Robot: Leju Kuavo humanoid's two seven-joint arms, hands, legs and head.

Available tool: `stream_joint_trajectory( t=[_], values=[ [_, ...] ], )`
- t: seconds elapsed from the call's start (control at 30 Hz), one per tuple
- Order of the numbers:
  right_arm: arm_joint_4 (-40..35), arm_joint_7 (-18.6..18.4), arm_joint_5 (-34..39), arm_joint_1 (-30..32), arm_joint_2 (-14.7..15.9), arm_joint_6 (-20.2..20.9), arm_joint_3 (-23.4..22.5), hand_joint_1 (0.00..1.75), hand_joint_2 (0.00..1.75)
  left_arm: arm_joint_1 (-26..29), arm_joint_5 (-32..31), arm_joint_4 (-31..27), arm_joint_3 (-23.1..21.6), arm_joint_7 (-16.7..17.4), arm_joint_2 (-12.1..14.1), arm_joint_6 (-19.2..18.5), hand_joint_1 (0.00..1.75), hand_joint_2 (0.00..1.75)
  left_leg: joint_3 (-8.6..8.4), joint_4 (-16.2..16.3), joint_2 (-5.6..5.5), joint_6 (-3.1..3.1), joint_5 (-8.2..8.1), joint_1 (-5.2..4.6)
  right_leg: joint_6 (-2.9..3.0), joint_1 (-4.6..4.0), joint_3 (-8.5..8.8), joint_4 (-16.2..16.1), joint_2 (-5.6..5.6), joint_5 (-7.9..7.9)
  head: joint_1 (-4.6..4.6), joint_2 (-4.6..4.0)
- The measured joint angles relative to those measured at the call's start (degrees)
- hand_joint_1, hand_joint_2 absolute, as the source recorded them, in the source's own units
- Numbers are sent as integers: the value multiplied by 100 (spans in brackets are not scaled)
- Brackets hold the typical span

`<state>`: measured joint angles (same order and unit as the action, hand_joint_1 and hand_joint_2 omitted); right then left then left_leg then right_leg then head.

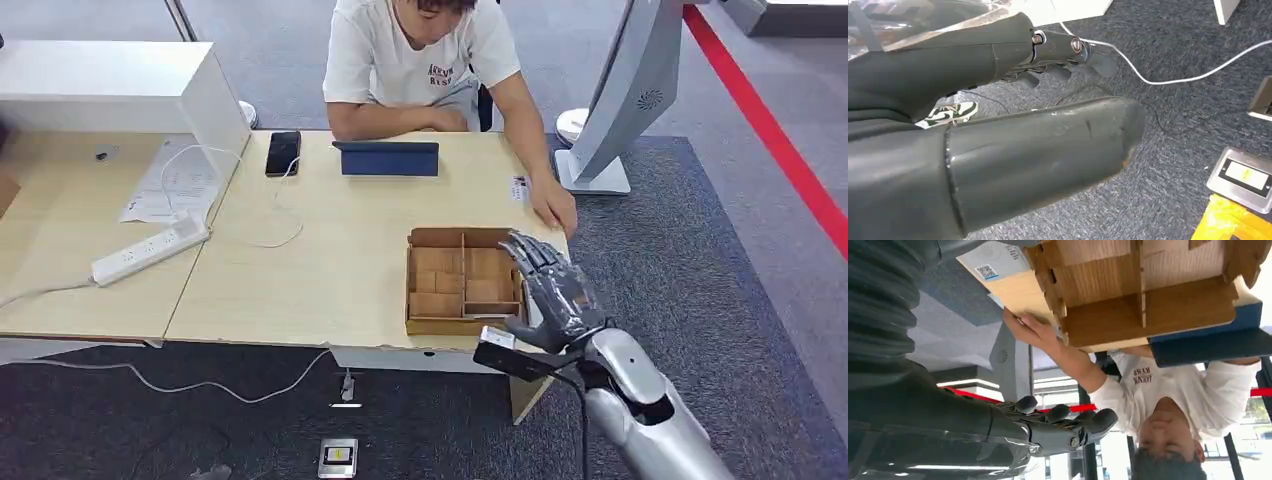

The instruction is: Pass the card to the sensor for recognition and then transmit it.

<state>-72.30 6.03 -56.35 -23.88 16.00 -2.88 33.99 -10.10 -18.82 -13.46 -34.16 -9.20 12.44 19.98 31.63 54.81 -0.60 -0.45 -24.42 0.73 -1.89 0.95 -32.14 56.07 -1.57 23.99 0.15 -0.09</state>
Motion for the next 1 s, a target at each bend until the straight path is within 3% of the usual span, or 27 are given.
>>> stream_joint_trajectory(
  t=[0.37, 1.0],
  values=[
    [177, 33, 66, -168, -83, 354, 151, 0, 175, 13, 103, 0, 90, 0, -109, 118, 0, 0, -1, 0, 0, 0, 0, 0, 0, 0, 0, 0, 0, 0, 2, 0],
    [317, -61, 151, -118, -68, 389, 293, 0, 175, 0, 85, -4, 120, 50, -184, 125, 0, 0, -5, 1, 2, 0, 0, 0, 0, 0, 0, 0, 0, 0, 0, 0]
  ],
)
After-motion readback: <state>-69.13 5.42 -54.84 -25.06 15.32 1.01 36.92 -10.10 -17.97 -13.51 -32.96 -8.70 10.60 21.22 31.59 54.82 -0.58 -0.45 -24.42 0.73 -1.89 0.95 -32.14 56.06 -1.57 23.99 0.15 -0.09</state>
